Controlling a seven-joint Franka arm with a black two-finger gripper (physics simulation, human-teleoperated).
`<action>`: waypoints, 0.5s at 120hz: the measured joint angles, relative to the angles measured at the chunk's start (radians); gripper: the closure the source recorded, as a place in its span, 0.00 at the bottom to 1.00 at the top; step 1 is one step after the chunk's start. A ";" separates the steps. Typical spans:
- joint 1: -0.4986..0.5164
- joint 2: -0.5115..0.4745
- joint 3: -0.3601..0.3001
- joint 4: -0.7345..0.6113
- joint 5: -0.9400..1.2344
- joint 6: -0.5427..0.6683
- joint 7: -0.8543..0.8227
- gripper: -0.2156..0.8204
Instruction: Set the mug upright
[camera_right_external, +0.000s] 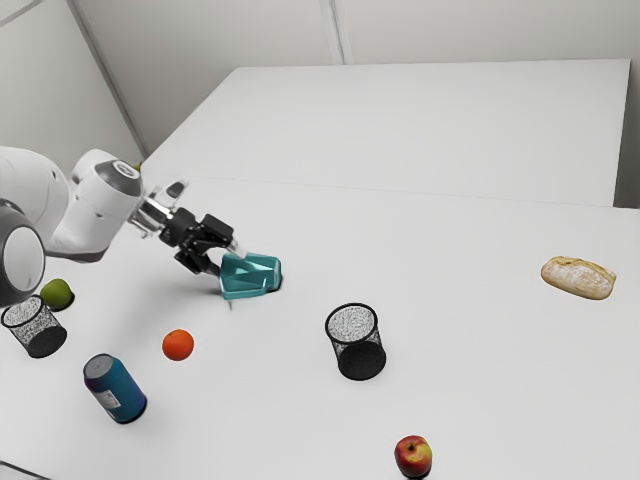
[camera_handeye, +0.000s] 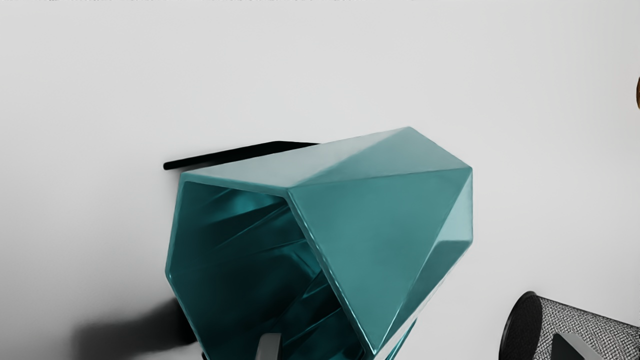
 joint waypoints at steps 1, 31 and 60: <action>0.000 0.000 0.000 0.000 -0.001 0.000 0.001 0.24; -0.002 -0.007 -0.021 0.001 -0.013 0.002 0.015 0.46; -0.003 -0.020 -0.053 0.009 -0.014 0.007 0.011 0.75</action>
